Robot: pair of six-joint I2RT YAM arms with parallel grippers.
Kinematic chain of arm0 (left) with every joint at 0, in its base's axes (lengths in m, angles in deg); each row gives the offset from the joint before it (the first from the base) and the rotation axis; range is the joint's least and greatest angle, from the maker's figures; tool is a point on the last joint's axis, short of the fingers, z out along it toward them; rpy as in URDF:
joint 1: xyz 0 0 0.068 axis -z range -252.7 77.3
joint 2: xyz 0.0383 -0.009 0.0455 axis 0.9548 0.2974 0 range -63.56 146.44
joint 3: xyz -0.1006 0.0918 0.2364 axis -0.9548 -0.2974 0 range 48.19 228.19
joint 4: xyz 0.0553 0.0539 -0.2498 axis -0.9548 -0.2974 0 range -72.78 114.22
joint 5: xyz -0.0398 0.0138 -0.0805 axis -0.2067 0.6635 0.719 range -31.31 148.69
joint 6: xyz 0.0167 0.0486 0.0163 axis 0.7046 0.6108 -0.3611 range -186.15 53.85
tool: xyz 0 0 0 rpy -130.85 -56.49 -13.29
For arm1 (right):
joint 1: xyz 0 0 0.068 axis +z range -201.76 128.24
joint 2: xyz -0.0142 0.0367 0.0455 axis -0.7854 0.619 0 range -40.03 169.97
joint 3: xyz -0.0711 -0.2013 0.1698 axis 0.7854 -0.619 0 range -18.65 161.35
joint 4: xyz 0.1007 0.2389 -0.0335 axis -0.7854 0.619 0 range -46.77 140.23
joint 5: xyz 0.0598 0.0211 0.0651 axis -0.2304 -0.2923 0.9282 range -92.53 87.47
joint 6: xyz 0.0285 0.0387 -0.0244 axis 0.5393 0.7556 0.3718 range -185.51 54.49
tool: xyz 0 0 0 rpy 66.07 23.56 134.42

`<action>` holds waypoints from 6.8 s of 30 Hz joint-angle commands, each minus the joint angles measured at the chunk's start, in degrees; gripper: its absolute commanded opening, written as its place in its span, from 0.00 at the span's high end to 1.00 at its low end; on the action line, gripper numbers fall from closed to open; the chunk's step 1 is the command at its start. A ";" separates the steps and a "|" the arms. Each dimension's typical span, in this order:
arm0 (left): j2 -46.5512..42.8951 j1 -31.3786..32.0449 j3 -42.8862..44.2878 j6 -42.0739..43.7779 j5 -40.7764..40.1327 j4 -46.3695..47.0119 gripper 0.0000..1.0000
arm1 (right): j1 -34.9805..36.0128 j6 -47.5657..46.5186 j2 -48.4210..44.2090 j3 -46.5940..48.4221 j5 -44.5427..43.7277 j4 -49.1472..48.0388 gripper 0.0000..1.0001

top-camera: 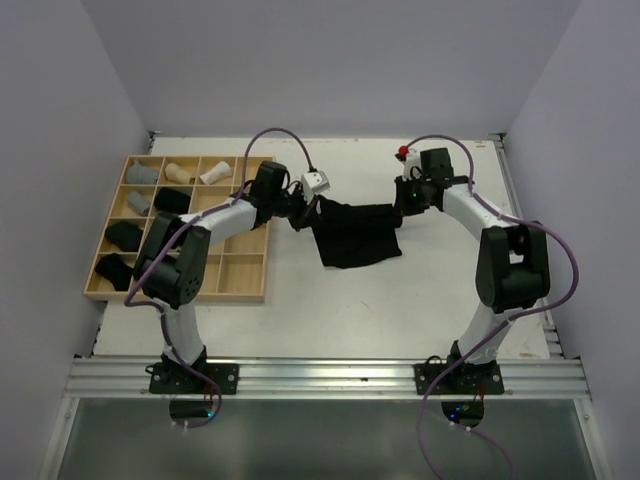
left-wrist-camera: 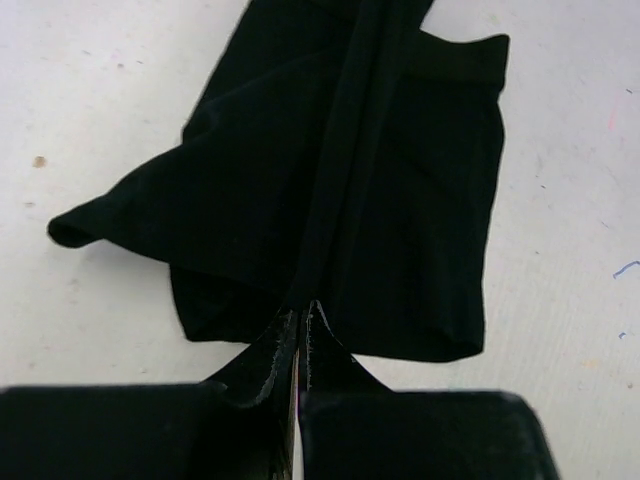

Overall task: Roll the underwear
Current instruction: Fold the underwear

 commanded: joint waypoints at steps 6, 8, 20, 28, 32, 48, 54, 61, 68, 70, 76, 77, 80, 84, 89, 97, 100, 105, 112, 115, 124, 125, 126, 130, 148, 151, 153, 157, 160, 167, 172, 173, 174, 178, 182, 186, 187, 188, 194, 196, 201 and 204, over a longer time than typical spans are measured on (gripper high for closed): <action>-5.74 2.16 -4.00 1.86 -0.88 0.02 1.00 | -0.60 -2.88 -4.80 -4.42 0.31 -4.04 1.00; -6.35 2.59 -5.32 2.21 -0.79 -0.24 1.00 | -0.51 -2.88 -4.98 -4.60 0.93 -3.60 1.00; -10.05 3.03 -10.86 3.35 2.29 -2.00 1.00 | -0.34 -2.96 -10.78 -10.31 4.53 -2.28 0.99; -10.66 4.79 -12.53 7.12 6.15 -5.69 0.64 | 0.01 -0.42 -16.21 -13.92 3.57 0.97 0.62; -13.73 4.71 -13.32 11.17 6.07 -9.03 0.60 | -0.07 1.08 -19.48 -13.83 4.18 1.85 0.62; -2.15 9.98 1.09 7.66 -3.07 -5.17 0.50 | 0.01 7.41 -13.77 -10.57 -0.56 9.84 0.60; 3.12 12.44 5.04 9.85 -3.69 -8.94 0.48 | 0.01 7.14 -14.91 -13.65 1.99 10.46 0.56; 6.30 13.49 6.71 9.68 -6.67 -10.88 0.55 | 0.19 6.62 -13.60 -16.73 2.52 7.83 0.58; 4.73 13.41 6.98 10.56 -6.68 -11.93 0.97 | 0.45 5.39 -12.71 -16.91 1.55 5.72 0.74; 3.93 13.41 7.15 10.91 -6.85 -12.72 1.00 | 0.45 5.04 -12.80 -16.82 1.46 5.10 0.86; -0.81 11.30 6.89 12.75 -5.54 -16.58 1.00 | 0.98 3.98 -15.52 -16.20 2.42 4.84 1.00; -2.13 11.12 6.81 13.45 -5.36 -17.46 1.00 | 0.89 3.89 -16.05 -16.12 2.69 5.01 1.00; -4.06 10.68 6.19 16.88 -5.71 -21.16 1.00 | 0.89 3.80 -17.54 -15.50 2.43 5.27 0.98; -4.07 10.68 4.87 20.40 -5.71 -26.33 1.00 | 0.89 4.51 -17.64 -14.36 1.99 5.27 0.91; -2.49 10.86 2.06 23.21 -5.54 -28.72 0.99 | 0.98 5.91 -15.27 -13.65 3.22 5.54 0.88; -6.69 10.77 -1.80 21.99 -0.98 -27.32 0.54 | 1.68 8.90 -11.23 -13.48 5.41 3.61 0.87; -10.99 10.16 -3.83 18.39 0.61 -22.94 0.53 | 2.65 9.69 -9.12 -13.21 5.07 2.91 0.86; -14.18 9.28 -5.32 10.84 -2.98 -12.47 0.53 | 3.26 12.23 -4.02 -13.48 3.04 2.29 0.86; -12.51 7.00 -4.62 2.66 -5.98 -6.93 0.52 | 10.72 16.71 -3.39 -18.57 0.76 2.55 0.90; -12.07 4.54 -5.06 -1.65 -6.15 -6.05 0.53 | 17.22 21.46 -7.60 -21.91 3.03 0.10 0.91; -12.68 2.16 -6.73 -3.94 -2.13 -7.63 0.54 | 20.32 26.66 -24.23 -18.32 -3.19 0.62 0.71; -12.69 2.16 -7.17 -4.38 -1.15 -7.45 0.55 | 19.53 26.13 -22.75 -17.09 -2.94 0.36 0.71; -12.34 2.24 -7.26 -4.65 -0.19 -7.54 0.55 | 18.48 25.87 -21.52 -16.12 -2.67 0.88 0.71; -11.28 2.51 -7.52 -4.74 0.18 -9.20 0.56 | 18.29 23.58 -14.30 -12.43 -1.00 4.48 0.69; -1.88 2.95 -13.05 -9.04 -6.68 -12.12 0.69 | 18.29 21.91 -2.79 -24.64 -3.28 2.38 0.81; -2.75 3.03 -14.37 -8.87 -3.18 -10.45 0.64 | 18.29 21.12 -1.90 -24.29 -2.59 2.99 0.83; -6.87 2.95 -15.95 -7.90 2.07 -9.04 0.61 | 18.29 20.68 -4.35 -24.64 -2.14 2.99 0.84; -16.54 2.68 -16.93 -9.82 8.69 0.68 0.54 | 18.29 20.76 -14.80 -25.25 1.10 1.06 0.69; -18.23 3.12 -12.82 -12.38 6.78 6.95 0.50 | 18.29 21.99 -22.02 -24.03 0.94 0.62 0.59; 0.45 5.93 7.05 -10.27 -0.09 -0.05 0.46 | 17.94 20.94 -21.68 -22.35 -5.12 10.27 0.53; 8.58 7.34 15.58 -10.98 -1.75 -3.49 0.45 | 17.15 23.57 -19.22 -26.73 -6.01 9.24 0.53; 10.06 8.04 16.20 -10.80 -1.93 -3.85 0.45 | 16.89 24.27 -18.78 -27.45 -5.92 8.27 0.53; 10.86 8.48 16.99 -10.19 -3.15 -4.72 0.45 | 16.71 24.54 -18.52 -28.06 -5.84 7.92 0.53; 12.98 10.41 17.53 -8.43 -4.83 -8.85 0.46 | 16.54 25.07 -17.20 -31.49 -5.40 5.63 0.53; 14.38 10.59 16.56 -7.11 -6.50 -10.96 0.47 | 16.45 24.72 -15.45 -33.25 -2.33 2.74 0.54; 15.17 10.59 16.12 -6.49 -7.64 -12.46 0.59 | 16.45 23.58 -13.77 -34.04 -1.62 2.20 0.58; 15.18 10.51 15.77 -7.02 -7.99 -12.03 0.64 | 16.45 23.40 -13.51 -34.22 -1.53 1.94 0.58; 15.18 10.42 15.51 -7.46 -8.17 -11.41 0.69 | 16.45 23.40 -13.33 -34.31 -1.27 1.76 0.59; 14.73 8.49 13.75 -13.16 -12.48 -6.14 1.00 | 16.45 23.93 -9.91 -33.61 -1.88 2.55 0.63; 15.09 7.09 14.01 -14.57 -12.83 -4.56 1.00 | 16.45 24.02 -9.12 -33.61 -2.66 2.55 0.64; 14.56 5.76 12.88 -18.18 -10.28 0.17 0.85 | 16.45 23.84 -8.15 -31.86 -5.04 2.64 0.68; 12.98 5.67 12.43 -19.50 -9.50 1.77 0.65 | 15.92 23.23 -7.44 -28.70 -6.98 3.78 0.70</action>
